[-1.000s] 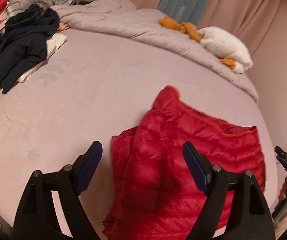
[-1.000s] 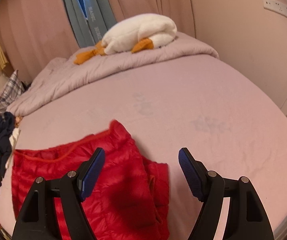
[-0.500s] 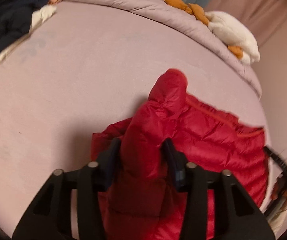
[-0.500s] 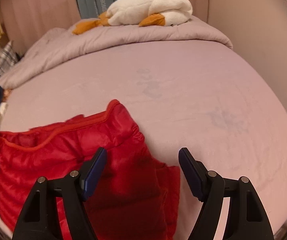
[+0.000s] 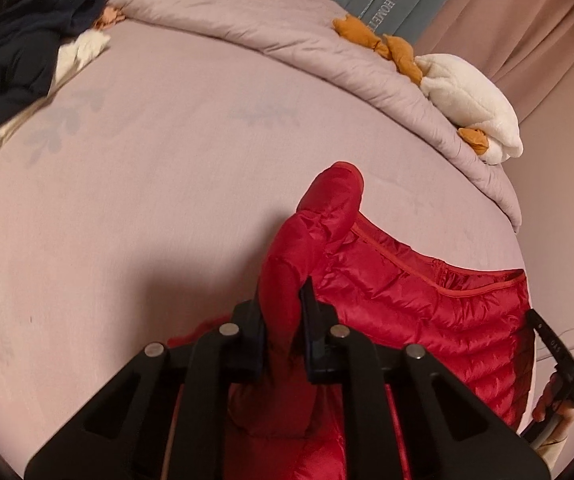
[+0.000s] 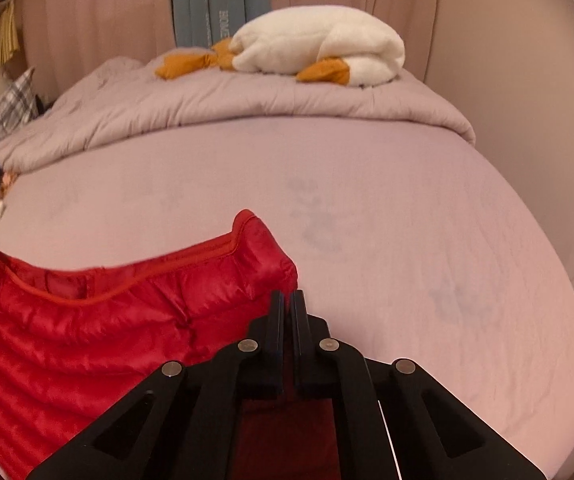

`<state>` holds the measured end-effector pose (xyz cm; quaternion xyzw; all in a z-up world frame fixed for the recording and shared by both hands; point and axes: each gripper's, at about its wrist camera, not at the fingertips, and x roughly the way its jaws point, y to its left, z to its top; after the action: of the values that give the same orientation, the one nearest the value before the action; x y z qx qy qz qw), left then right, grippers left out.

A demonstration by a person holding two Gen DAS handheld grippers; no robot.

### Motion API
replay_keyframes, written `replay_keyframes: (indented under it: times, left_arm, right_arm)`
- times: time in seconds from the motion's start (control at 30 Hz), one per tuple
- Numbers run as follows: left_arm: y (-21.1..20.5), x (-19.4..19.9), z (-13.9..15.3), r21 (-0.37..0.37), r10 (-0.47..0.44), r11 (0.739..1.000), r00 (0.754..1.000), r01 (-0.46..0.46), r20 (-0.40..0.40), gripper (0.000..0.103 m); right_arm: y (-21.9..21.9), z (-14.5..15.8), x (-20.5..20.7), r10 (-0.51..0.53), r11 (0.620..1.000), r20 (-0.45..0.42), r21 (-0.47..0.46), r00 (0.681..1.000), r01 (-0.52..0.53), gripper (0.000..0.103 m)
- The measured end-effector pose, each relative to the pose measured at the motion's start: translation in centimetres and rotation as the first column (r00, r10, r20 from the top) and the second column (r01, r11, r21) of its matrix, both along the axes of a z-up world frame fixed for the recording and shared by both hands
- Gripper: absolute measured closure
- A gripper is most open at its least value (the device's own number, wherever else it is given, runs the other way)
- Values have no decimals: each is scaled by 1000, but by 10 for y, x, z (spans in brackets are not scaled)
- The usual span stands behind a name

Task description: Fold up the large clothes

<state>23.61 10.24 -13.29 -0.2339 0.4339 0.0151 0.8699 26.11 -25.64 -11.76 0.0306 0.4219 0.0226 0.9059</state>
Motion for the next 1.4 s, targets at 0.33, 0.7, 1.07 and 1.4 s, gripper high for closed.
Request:
replay_keyframes:
  times: [0.33,0.7,1.07,1.4]
  left_arm:
    - [-2,25,-43,31,-16,999,994,20,-111,89]
    - [-1,20,-52,54,4,999,993,3,-120,78]
    - [7,-46,22,79,20,997,999,-23,33,62]
    - [-3,-132,84,71,-16,997,979,1,201,23]
  right_arm:
    - [-3,-55,31,-28,999,-151,14,988,31,101]
    - [-14,-86,28,-75,995,-219,47,973,87,103]
    - [-21,-16,-11,-65,996,-65,61,996,69,103]
    - [-15,62,-92,11,995,122,92,992,-22,103]
